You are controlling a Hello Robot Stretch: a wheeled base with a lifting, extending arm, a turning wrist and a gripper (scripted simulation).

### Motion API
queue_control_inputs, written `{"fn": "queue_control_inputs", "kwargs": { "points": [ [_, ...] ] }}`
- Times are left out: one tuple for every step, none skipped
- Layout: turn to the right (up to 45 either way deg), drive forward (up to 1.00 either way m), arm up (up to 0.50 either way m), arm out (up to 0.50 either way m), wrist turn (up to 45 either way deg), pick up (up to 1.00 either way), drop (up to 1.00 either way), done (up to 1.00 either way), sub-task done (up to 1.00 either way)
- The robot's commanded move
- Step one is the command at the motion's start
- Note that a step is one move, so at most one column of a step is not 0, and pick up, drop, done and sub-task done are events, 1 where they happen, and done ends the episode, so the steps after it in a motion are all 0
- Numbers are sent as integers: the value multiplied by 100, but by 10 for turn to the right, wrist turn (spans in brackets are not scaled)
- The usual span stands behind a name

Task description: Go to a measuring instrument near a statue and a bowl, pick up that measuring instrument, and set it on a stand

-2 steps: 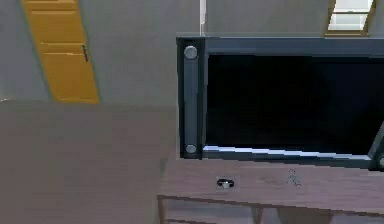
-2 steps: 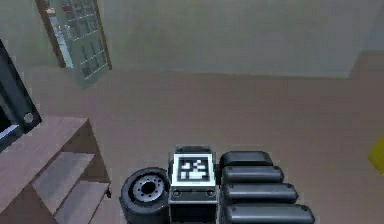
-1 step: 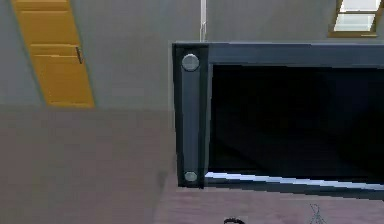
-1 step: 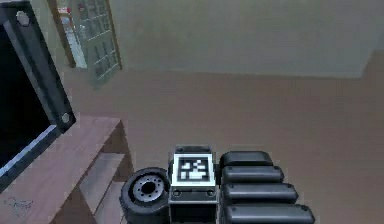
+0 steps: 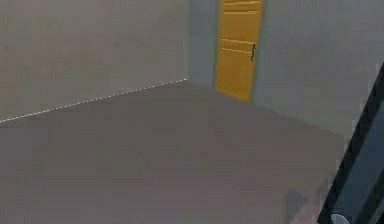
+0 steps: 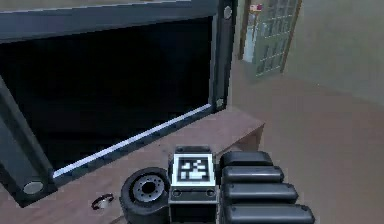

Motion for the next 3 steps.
{"fn": "queue_control_inputs", "kwargs": {
  "points": [
    [-450,0,0,0,0,0,0,0,0],
    [-450,0,0,0,0,0,0,0,0],
    [-360,0,0,0,0,0,0,0,0]
  ]
}}
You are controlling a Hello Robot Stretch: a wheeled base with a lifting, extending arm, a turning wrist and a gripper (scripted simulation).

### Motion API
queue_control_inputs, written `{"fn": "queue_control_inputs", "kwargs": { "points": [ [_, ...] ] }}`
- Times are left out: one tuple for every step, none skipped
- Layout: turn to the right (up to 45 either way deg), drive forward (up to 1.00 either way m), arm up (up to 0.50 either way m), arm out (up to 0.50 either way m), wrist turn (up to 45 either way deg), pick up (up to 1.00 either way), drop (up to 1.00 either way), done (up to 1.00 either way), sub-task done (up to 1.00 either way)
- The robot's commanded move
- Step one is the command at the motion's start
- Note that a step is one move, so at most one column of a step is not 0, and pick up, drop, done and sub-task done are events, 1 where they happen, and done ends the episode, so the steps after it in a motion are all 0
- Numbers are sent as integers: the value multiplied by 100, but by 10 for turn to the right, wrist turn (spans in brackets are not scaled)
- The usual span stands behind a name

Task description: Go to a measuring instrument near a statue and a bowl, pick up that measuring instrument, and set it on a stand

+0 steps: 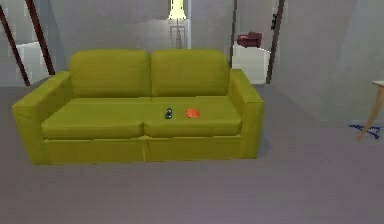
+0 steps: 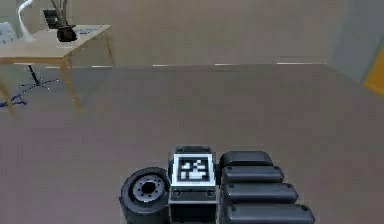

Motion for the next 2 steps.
{"fn": "queue_control_inputs", "kwargs": {
  "points": [
    [0,10,0,0,0,0,0,0,0],
    [-450,0,0,0,0,0,0,0,0]
  ]
}}
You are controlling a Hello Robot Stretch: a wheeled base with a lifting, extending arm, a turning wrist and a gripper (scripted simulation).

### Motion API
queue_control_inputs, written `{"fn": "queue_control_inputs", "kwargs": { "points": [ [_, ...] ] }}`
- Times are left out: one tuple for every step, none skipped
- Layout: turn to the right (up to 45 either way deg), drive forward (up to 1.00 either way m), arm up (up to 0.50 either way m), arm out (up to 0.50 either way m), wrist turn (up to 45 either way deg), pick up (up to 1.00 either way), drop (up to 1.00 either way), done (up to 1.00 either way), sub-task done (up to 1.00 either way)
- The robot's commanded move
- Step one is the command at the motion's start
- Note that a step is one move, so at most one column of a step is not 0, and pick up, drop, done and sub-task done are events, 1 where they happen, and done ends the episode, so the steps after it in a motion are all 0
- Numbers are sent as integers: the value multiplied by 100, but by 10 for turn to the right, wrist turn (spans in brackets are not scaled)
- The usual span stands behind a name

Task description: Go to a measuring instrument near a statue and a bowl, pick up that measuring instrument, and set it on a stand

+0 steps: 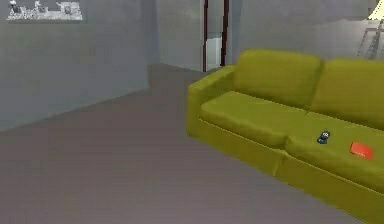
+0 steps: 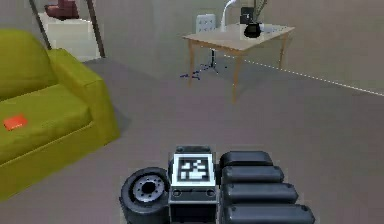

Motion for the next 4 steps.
{"fn": "queue_control_inputs", "kwargs": {
  "points": [
    [-450,0,0,0,0,0,0,0,0],
    [0,35,0,0,0,0,0,0,0],
    [450,0,0,0,0,0,0,0,0],
    [420,0,0,0,0,0,0,0,0]
  ]
}}
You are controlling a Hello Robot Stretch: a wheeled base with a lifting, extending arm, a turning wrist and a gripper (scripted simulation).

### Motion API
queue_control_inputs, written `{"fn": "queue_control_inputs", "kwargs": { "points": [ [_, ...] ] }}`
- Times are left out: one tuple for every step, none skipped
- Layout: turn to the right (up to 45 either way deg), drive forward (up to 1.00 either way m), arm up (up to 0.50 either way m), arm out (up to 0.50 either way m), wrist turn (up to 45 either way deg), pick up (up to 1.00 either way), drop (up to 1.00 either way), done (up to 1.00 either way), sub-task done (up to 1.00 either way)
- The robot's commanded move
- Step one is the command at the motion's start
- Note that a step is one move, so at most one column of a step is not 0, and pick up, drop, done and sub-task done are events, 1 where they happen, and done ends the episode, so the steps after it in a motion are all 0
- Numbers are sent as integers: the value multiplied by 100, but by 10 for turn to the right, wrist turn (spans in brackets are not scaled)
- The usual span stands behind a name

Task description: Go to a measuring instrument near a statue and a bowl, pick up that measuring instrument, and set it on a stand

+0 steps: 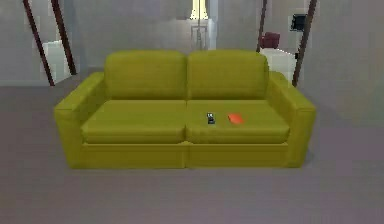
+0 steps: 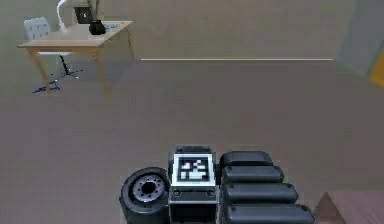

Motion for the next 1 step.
{"fn": "queue_control_inputs", "kwargs": {
  "points": [
    [-450,0,0,0,0,0,0,0,0]
  ]
}}
